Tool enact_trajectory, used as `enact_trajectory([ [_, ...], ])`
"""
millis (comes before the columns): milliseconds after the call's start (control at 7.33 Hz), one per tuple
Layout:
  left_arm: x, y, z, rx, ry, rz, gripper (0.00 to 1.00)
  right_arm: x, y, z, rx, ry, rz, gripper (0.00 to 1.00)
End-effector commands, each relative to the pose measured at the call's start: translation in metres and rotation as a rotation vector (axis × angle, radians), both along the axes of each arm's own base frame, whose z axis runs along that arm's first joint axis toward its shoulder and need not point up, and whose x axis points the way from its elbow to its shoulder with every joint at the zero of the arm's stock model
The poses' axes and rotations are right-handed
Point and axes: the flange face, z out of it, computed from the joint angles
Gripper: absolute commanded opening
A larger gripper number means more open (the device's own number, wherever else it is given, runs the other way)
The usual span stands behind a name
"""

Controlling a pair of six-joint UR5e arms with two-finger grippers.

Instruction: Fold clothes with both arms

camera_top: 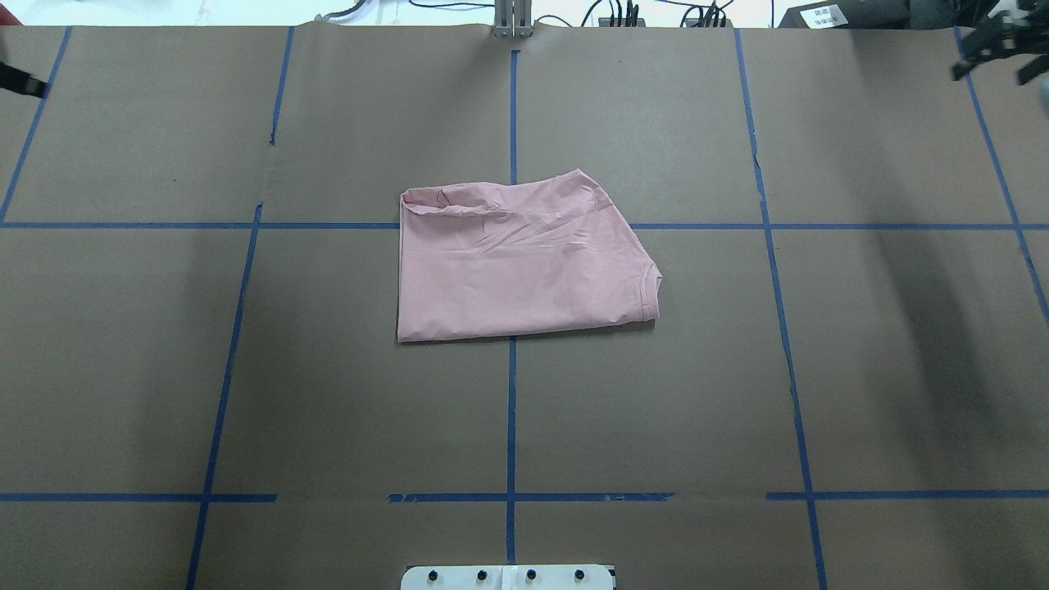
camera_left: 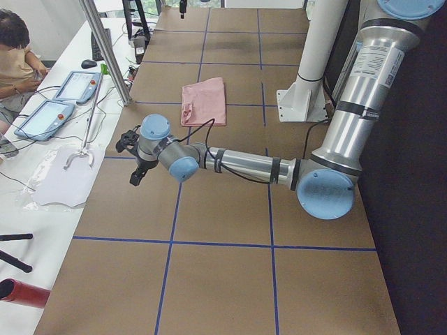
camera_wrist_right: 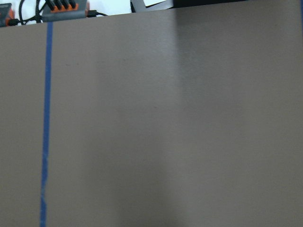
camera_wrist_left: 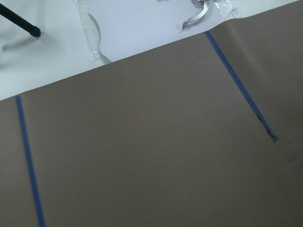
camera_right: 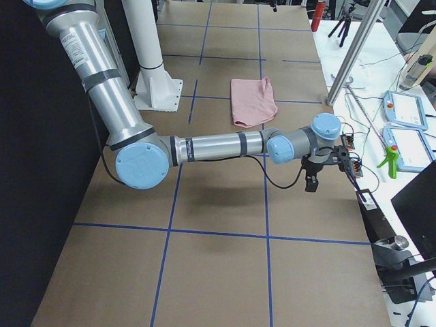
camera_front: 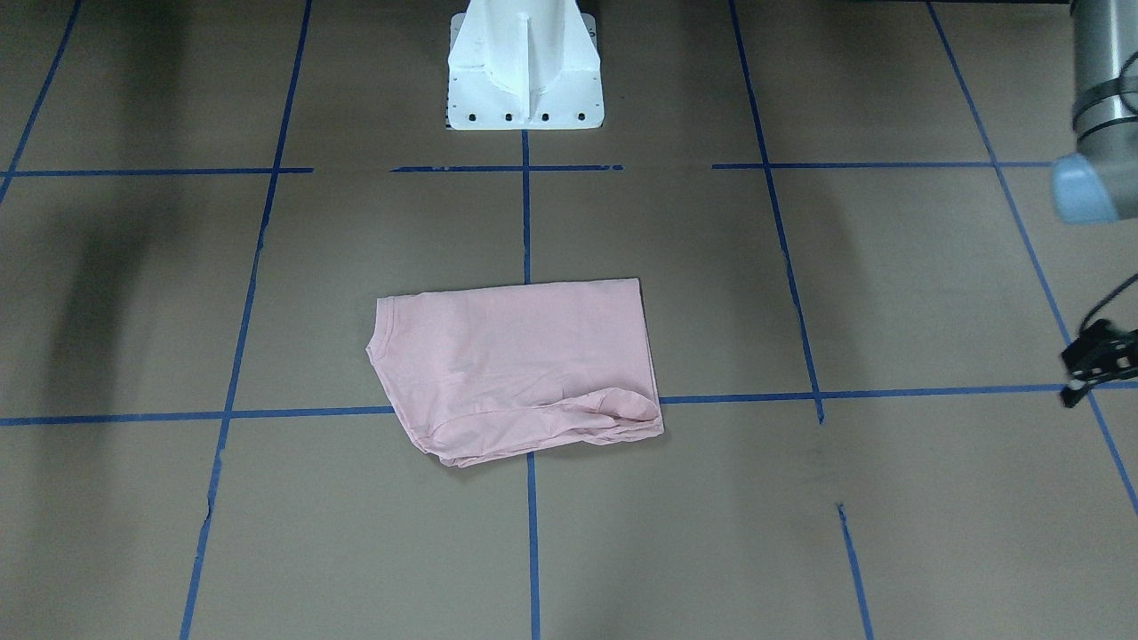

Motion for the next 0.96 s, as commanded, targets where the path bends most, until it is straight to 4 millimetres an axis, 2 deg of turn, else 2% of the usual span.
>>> enact_trajectory([
  [0, -0.091, 0.036, 0.021, -0.115, -0.040, 0.014, 1.00, 0.060, 0.070, 0.028, -0.019, 0.027, -0.079, 1.00],
  [136, -0.090, 0.057, 0.044, -0.178, -0.059, 0.061, 1.00, 0.062, 0.084, 0.044, -0.053, 0.025, -0.077, 1.00],
  [273, -0.089, 0.060, 0.040, -0.199, -0.062, 0.060, 1.00, 0.063, 0.095, 0.060, -0.081, 0.025, -0.078, 1.00],
  [409, -0.086, 0.060, 0.048, -0.222, -0.052, 0.067, 1.00, 0.063, 0.096, 0.053, -0.085, 0.023, -0.077, 1.00],
  [546, -0.086, 0.070, 0.053, -0.288, -0.049, 0.066, 1.00, 0.067, 0.110, 0.036, -0.093, 0.024, -0.072, 1.00],
  [682, -0.084, 0.108, 0.061, -0.315, -0.022, 0.077, 1.00, 0.067, 0.131, 0.016, -0.106, 0.041, -0.076, 1.00],
  [819, -0.082, 0.136, 0.040, -0.269, -0.007, 0.088, 1.00, 0.066, 0.136, 0.025, -0.110, 0.042, -0.099, 1.00],
])
